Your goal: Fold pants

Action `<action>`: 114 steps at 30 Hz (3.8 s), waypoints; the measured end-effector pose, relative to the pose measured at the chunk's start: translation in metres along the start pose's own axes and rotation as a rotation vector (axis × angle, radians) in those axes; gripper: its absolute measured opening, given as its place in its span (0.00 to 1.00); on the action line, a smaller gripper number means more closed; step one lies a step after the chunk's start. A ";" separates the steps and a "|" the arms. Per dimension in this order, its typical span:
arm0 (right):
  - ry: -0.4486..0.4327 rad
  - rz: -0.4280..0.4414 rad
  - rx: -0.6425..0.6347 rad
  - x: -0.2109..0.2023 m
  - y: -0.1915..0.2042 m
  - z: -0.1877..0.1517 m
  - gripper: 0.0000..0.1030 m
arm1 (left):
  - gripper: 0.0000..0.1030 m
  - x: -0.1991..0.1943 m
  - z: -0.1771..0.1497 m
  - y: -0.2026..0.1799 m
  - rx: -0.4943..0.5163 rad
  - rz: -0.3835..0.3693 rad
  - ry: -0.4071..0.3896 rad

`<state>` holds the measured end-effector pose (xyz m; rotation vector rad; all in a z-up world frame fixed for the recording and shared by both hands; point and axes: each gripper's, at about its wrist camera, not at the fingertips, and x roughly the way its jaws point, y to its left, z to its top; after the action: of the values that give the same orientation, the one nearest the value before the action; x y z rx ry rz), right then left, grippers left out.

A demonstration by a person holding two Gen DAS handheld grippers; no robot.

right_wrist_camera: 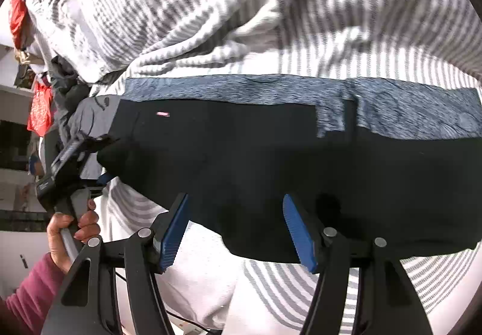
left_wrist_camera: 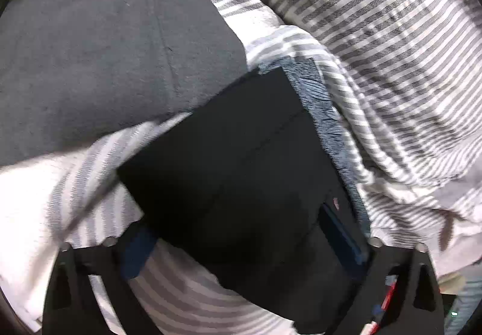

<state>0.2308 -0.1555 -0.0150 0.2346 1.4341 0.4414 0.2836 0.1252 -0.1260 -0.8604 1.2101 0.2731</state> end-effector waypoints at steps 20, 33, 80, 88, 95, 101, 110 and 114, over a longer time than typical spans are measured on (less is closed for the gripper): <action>0.133 0.222 -0.046 0.016 0.075 0.083 0.64 | 0.37 -0.029 -0.043 -0.071 0.564 0.321 -0.225; 0.342 0.228 -0.204 0.102 0.186 0.128 0.75 | 0.37 -0.024 -0.063 -0.085 0.805 0.354 -0.274; -0.111 0.423 0.204 -0.143 -0.134 0.018 0.17 | 0.37 -0.056 -0.306 -0.349 1.409 -0.045 -0.257; -0.155 0.421 0.366 -0.133 -0.224 -0.016 0.17 | 0.37 0.004 -0.365 -0.377 1.486 -0.043 -0.136; -0.106 0.410 0.439 -0.085 -0.254 -0.031 0.16 | 0.37 0.048 -0.386 -0.366 1.524 0.030 -0.050; -0.088 0.411 0.455 -0.083 -0.250 -0.038 0.22 | 0.44 0.046 -0.391 -0.361 1.527 0.030 -0.014; -0.171 0.218 0.388 -0.123 -0.225 -0.025 0.39 | 0.65 -0.004 -0.349 -0.342 1.381 0.037 -0.038; -0.201 0.228 0.338 -0.125 -0.215 0.007 0.39 | 0.65 -0.009 -0.315 -0.337 1.286 0.082 -0.095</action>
<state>0.2613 -0.4011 0.0097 0.7016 1.2826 0.3467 0.2638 -0.3186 -0.0010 0.3200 1.0488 -0.3916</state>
